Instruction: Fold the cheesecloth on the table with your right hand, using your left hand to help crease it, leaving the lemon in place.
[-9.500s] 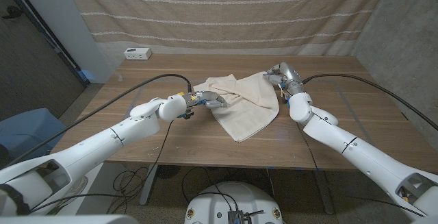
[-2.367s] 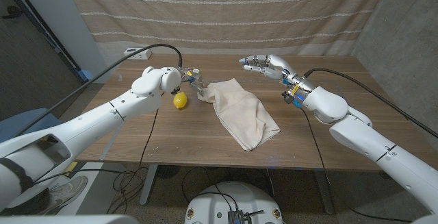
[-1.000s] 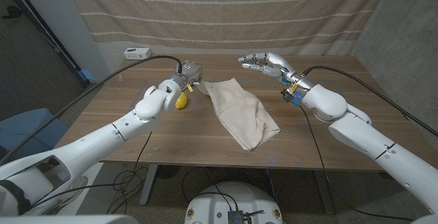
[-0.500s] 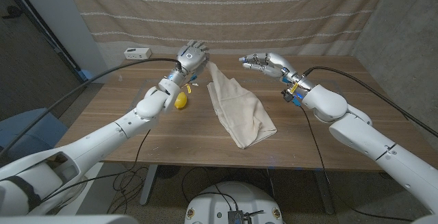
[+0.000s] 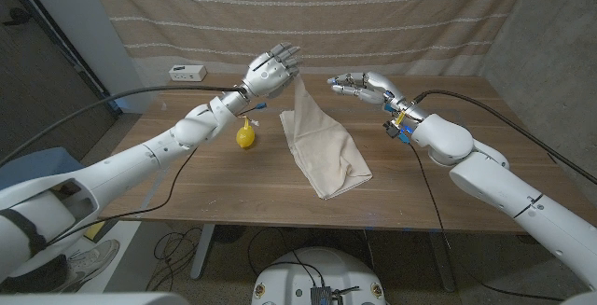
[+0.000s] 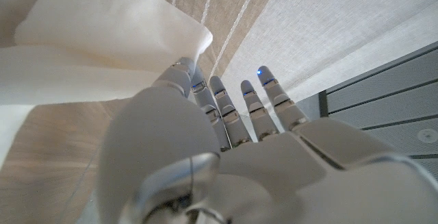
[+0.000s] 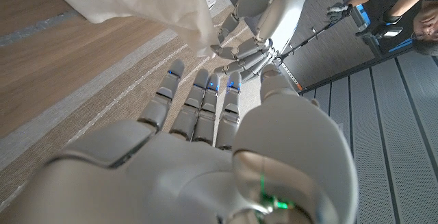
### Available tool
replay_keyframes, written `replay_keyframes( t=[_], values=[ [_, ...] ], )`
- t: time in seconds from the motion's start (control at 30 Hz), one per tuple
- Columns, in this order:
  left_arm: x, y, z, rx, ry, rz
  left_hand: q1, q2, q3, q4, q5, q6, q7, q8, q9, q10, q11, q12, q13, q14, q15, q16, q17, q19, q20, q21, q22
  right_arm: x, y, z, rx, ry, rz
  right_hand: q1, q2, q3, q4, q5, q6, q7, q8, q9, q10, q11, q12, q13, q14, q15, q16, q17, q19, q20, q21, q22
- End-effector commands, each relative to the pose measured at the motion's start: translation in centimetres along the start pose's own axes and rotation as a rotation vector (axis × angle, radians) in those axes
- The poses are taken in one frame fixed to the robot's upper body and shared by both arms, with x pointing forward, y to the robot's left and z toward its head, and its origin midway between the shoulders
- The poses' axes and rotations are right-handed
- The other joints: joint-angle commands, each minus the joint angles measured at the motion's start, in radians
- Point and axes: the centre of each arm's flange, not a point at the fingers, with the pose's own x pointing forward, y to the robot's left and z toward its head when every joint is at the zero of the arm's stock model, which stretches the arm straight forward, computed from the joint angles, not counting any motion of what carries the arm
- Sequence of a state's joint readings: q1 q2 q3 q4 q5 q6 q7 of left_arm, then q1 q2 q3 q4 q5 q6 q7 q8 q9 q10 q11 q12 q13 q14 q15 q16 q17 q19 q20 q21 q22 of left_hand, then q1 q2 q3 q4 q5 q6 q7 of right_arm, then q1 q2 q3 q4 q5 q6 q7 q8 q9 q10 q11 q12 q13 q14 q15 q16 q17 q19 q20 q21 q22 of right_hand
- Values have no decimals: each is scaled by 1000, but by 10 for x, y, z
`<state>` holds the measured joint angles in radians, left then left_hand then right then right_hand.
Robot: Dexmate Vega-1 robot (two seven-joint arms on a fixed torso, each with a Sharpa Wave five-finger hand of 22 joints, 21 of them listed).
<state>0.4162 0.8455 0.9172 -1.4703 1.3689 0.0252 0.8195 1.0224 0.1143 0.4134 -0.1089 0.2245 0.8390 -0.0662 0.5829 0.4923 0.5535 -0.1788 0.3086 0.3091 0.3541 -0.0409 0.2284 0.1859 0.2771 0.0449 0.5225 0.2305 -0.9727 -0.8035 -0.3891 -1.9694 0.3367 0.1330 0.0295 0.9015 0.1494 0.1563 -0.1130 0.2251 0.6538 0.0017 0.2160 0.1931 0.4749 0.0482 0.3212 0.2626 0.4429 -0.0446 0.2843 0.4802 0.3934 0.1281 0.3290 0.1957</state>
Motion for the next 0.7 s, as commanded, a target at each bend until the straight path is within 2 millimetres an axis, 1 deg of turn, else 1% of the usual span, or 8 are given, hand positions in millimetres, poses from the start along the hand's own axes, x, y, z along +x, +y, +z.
replay_keyframes(
  t=[0.03, 0.2, 0.33, 0.53, 0.57, 0.63, 0.67, 0.7],
  values=[
    [-49, -24, 33, 9, -274, -114, 1, -13, 1, -11, -5, 74, -42, 46, -11, 2, -2, 3, 6, 8, -160, -5, 4, -2, -6, 6, 2, 9, -4, -5, 9, 58, -26, 7, 15, 12, 0, -7, -7, 0, -4, 4, 1, 8, -6, 3, 2, 3, 8, 5, 7, -7, 0, 3],
    [-67, -33, 37, 71, -329, -171, 0, -13, -1, -13, -8, 74, -48, 42, -23, 3, -3, 1, 8, 3, -157, -9, 6, -12, -2, 6, 1, 21, -5, -6, 9, 60, -9, 3, 17, 12, 3, -9, -9, 1, -6, 4, 1, 10, -6, 4, 4, 5, 9, 6, 10, -9, 1, 3],
    [-77, -42, 33, 111, -331, -221, 4, -32, -13, -24, -12, 117, -77, 46, -48, 14, -7, 1, 10, 2, -163, -12, 5, -15, -2, 12, 0, 29, -5, -8, 19, 63, 1, -2, 17, 11, 6, -11, -13, 1, -8, 4, -1, 10, -7, 4, 2, 6, 10, 8, 10, -10, 2, 3],
    [-86, -56, 30, 154, -352, -347, 28, -41, -28, -42, -18, 147, -74, 39, -80, 36, -18, 3, 9, 14, -176, -6, 6, -11, -13, 20, -2, 32, -7, -10, 24, 69, -8, -13, 20, 10, 14, -15, -20, 3, -12, 4, -3, 15, -8, 5, 1, 8, 11, 11, 10, -11, 2, 4],
    [-87, -57, 30, 165, -352, -372, 37, -42, -35, -46, -23, 134, -77, 25, -94, 32, -13, -3, 6, 14, -176, -6, 6, -11, -15, 23, -3, 32, -8, -11, 26, 71, -15, -16, 21, 9, 16, -16, -20, 3, -12, 4, -3, 16, -8, 6, 2, 8, 12, 11, 12, -12, 3, 4],
    [-86, -59, 30, 168, -345, -433, 26, -56, -69, -38, -33, 47, -98, -27, -126, 6, -9, -24, -1, -9, -166, -14, 7, -26, -12, 24, -7, 32, -10, -13, 33, 78, -22, -19, 23, 10, 18, -17, -20, 3, -12, 5, -3, 18, -9, 6, 4, 8, 14, 13, 15, -15, 5, 4],
    [-85, -59, 29, 161, -336, -464, 0, -72, -99, -28, -34, 17, -102, -49, -143, -9, -8, -36, -6, -16, -162, -18, 5, -37, -14, 23, -10, 32, -10, -13, 37, 78, -23, -20, 24, 10, 19, -17, -22, 1, -13, 5, -3, 17, -8, 6, 5, 8, 14, 13, 15, -15, 5, 4],
    [-82, -59, 27, 154, -327, -508, -58, -110, -144, -10, -24, -25, -116, -91, -178, -33, -12, -54, -13, -37, -153, -27, 4, -54, -16, 19, -16, 33, -11, -14, 37, 80, -24, -21, 24, 10, 20, -18, -22, 2, -13, 5, -3, 17, -8, 6, 7, 6, 16, 14, 18, -15, 6, 4]
  ],
)
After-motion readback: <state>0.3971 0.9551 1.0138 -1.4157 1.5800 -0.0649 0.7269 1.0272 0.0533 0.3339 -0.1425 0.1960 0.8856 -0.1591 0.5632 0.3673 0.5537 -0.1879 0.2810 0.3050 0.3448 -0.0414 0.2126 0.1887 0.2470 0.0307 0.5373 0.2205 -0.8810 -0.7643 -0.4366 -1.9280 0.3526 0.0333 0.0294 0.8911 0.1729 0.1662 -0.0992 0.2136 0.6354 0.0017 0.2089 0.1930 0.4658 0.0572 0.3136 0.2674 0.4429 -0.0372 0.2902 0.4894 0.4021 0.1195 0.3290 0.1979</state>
